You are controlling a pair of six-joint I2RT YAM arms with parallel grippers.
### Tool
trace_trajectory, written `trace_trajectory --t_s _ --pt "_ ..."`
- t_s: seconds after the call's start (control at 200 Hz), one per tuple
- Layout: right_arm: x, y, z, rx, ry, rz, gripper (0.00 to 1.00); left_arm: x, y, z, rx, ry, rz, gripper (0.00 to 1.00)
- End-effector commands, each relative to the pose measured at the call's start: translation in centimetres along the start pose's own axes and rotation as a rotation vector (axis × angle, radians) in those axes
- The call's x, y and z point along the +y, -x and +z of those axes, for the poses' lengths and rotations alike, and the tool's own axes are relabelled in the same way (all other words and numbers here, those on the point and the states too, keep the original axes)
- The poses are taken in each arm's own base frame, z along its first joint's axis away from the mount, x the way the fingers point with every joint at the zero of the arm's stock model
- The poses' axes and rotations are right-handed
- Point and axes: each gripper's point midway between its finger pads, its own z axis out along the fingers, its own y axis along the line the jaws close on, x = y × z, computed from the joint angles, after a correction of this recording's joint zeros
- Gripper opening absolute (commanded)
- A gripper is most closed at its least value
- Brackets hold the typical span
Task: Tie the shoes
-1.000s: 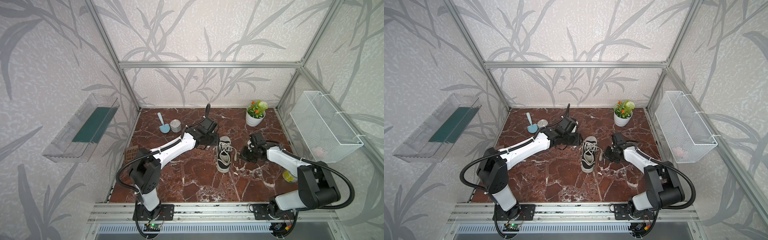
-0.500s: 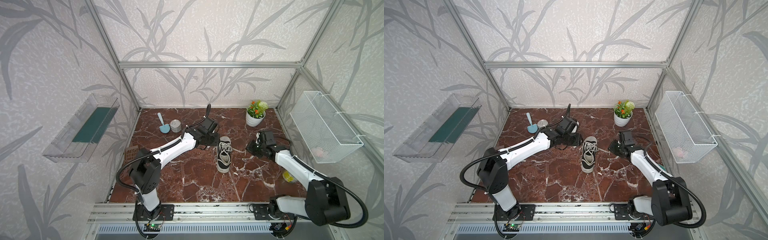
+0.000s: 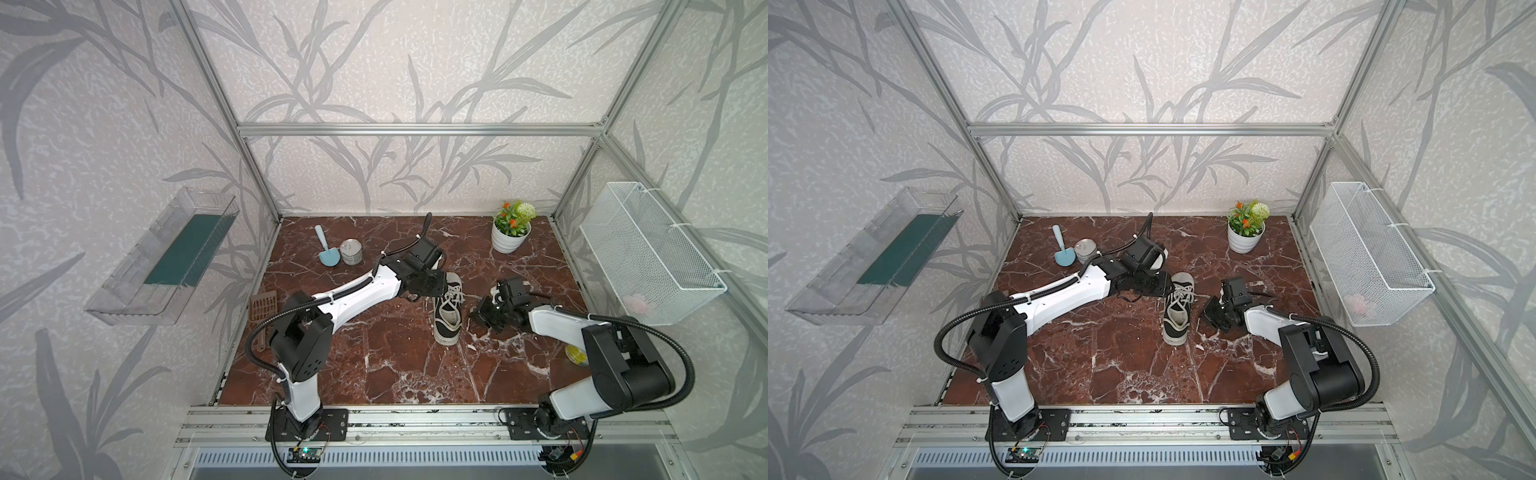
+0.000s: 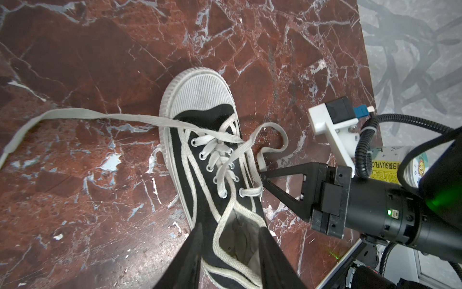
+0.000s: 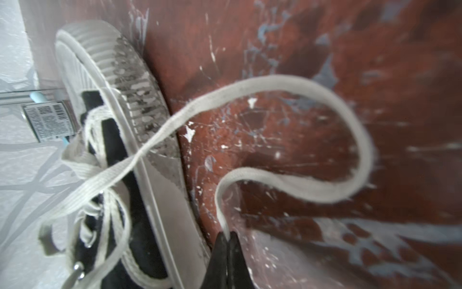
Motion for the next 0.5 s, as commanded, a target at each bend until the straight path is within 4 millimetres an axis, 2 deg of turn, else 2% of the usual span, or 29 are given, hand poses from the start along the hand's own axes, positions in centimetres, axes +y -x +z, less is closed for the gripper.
trace_trajectory --t_s 0.0,0.11,0.495 --pt "1.6 -0.1 0.9 0.033 0.085 0.01 0.0 -1.2 0.2 -0.1 0.008 -0.024 0.024 0.39" --pt "2.6 -0.1 1.4 0.055 0.121 0.006 0.0 -1.2 0.3 0.1 0.01 -0.025 0.021 0.39" --pt "4.7 0.3 1.3 0.045 0.168 -0.03 0.0 -1.0 0.0 1.1 0.035 -0.021 0.02 0.38"
